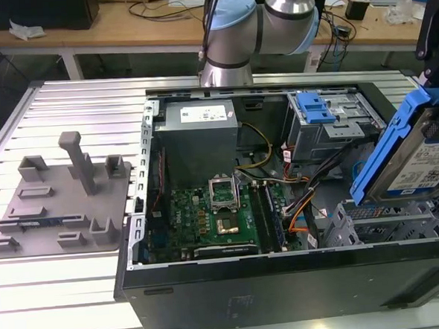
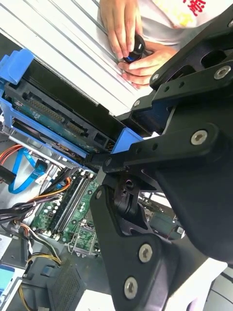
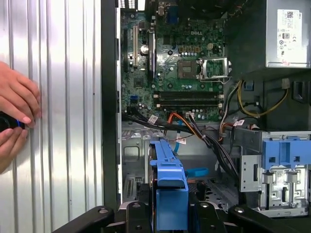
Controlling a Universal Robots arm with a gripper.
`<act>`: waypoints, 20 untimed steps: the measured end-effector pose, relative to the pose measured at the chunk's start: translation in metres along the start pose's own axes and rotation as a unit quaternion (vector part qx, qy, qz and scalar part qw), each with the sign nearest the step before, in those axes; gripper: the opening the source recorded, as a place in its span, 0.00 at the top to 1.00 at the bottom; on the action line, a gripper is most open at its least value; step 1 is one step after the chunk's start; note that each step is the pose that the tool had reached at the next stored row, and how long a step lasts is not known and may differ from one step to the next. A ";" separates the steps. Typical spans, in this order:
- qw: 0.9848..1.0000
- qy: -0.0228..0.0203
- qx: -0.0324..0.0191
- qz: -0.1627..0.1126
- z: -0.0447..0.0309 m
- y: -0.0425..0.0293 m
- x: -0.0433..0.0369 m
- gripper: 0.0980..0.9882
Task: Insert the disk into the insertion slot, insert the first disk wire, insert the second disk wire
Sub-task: 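Insert the disk into the insertion slot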
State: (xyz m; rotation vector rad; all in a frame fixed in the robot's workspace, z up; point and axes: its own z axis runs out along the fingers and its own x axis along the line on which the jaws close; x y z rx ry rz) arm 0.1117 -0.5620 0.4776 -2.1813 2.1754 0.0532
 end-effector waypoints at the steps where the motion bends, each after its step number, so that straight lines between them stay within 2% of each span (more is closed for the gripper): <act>1: 1.000 0.000 0.000 0.000 0.0007 -0.0001 -0.0007 0.70; 9: 1.000 0.000 -0.001 0.000 0.0070 -0.0007 -0.0033 0.70; 20: 1.000 0.000 -0.002 0.000 0.0162 -0.0018 -0.0029 0.70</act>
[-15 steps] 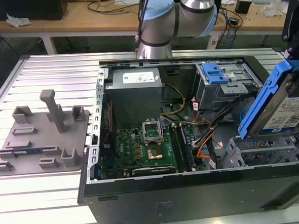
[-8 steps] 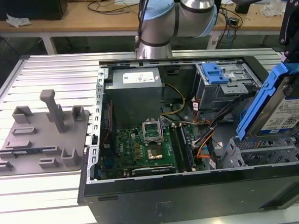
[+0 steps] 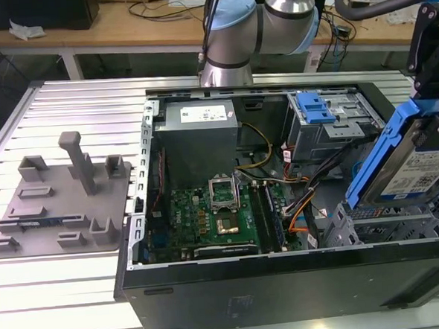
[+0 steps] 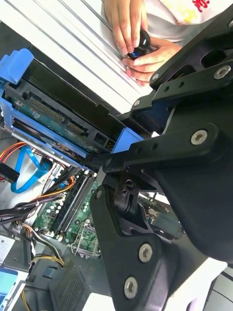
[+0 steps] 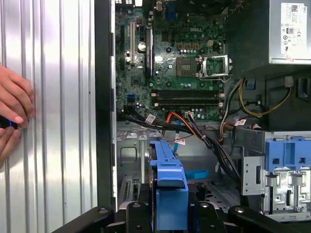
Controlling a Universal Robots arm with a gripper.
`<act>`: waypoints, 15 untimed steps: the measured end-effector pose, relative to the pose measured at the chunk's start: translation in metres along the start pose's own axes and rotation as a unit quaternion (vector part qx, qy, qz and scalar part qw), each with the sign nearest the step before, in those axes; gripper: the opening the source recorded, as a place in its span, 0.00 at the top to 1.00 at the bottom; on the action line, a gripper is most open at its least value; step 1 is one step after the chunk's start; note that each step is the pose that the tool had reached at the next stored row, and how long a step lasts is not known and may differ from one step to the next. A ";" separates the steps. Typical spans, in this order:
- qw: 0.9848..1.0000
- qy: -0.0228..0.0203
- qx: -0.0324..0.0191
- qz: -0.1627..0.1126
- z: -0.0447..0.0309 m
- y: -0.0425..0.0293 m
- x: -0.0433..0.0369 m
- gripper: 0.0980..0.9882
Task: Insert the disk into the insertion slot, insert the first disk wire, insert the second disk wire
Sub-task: 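Insert the disk into the insertion slot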
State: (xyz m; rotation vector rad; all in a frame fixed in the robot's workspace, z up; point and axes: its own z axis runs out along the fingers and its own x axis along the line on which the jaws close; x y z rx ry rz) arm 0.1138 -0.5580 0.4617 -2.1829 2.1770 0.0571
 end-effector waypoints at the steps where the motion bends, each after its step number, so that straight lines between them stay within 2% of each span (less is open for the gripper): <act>1: 1.000 0.000 0.000 0.000 0.0006 0.0000 0.0000 0.70; 15: 1.000 0.000 -0.001 0.000 0.0099 -0.0018 0.0013 0.70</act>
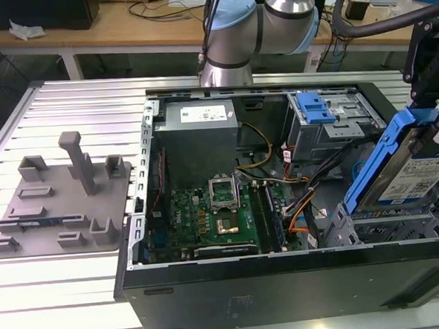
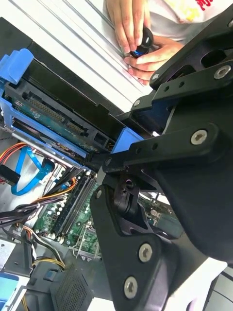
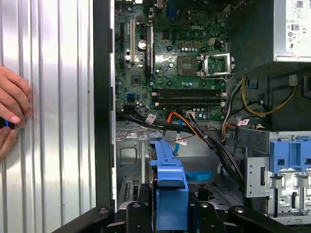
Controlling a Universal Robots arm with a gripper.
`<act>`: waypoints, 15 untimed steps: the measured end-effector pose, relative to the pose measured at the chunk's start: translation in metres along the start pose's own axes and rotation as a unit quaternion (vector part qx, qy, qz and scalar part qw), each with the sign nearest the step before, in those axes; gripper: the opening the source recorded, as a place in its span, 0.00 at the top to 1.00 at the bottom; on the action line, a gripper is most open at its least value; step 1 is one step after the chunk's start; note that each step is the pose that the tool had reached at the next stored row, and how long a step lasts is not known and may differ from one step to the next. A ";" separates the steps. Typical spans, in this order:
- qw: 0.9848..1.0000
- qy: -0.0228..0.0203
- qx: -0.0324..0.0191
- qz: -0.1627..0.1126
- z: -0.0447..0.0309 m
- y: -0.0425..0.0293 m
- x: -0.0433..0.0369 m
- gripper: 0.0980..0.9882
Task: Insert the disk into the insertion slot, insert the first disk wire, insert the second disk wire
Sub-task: 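Insert the disk into the insertion slot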
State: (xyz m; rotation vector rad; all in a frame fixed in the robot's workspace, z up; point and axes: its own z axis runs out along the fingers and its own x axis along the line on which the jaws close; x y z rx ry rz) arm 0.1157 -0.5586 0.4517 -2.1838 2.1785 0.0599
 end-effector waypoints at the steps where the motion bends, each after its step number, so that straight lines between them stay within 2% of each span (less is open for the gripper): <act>1: 1.000 0.000 0.000 0.000 0.0006 0.0000 0.0002 0.70; 15: 1.000 0.000 0.000 0.000 0.0186 0.0001 0.0040 0.70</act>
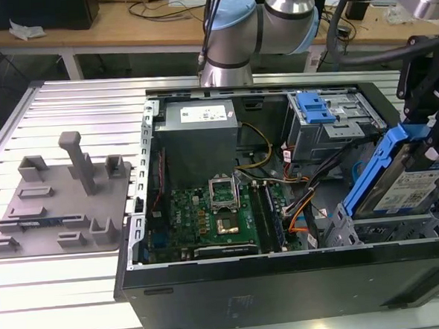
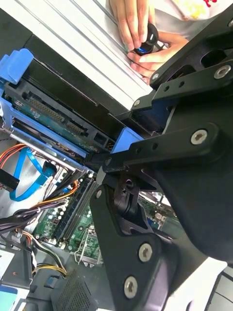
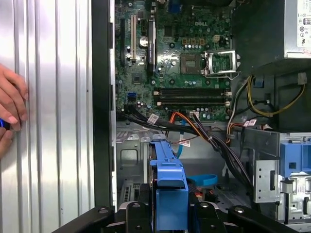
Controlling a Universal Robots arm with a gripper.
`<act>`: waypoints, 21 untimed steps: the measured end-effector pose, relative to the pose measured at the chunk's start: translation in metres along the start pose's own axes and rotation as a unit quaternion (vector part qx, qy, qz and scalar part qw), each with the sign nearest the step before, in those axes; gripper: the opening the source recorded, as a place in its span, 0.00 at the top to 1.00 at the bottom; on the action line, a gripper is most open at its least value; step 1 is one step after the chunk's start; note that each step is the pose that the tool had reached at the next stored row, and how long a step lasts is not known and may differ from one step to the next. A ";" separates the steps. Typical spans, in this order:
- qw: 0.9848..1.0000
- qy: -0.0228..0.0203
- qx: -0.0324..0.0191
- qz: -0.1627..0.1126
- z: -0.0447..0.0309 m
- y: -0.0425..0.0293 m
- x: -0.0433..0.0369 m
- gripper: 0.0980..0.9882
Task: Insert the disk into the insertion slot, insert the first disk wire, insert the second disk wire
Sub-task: 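Insert the disk into the insertion slot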
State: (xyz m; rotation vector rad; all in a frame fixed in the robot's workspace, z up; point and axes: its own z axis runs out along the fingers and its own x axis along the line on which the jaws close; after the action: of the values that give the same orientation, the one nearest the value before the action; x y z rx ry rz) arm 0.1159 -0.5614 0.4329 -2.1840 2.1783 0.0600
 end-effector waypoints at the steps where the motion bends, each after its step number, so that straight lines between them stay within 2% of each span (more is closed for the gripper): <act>1: 1.000 0.000 0.000 0.000 0.0020 0.0000 0.0005 0.70; 11: 1.000 0.000 0.000 0.000 0.0229 0.0003 0.0047 0.69; 13: 1.000 0.000 0.000 0.000 0.0237 0.0003 0.0049 0.55; 15: 1.000 0.000 0.000 0.000 0.0238 0.0003 0.0049 0.55; 16: 1.000 0.000 0.000 0.000 0.0239 0.0003 0.0049 0.48; 21: 1.000 0.000 0.000 0.000 0.0239 0.0003 0.0049 0.48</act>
State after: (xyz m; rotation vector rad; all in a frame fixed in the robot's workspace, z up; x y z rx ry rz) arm 0.1159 -0.5647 0.4087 -2.1841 2.1783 0.0599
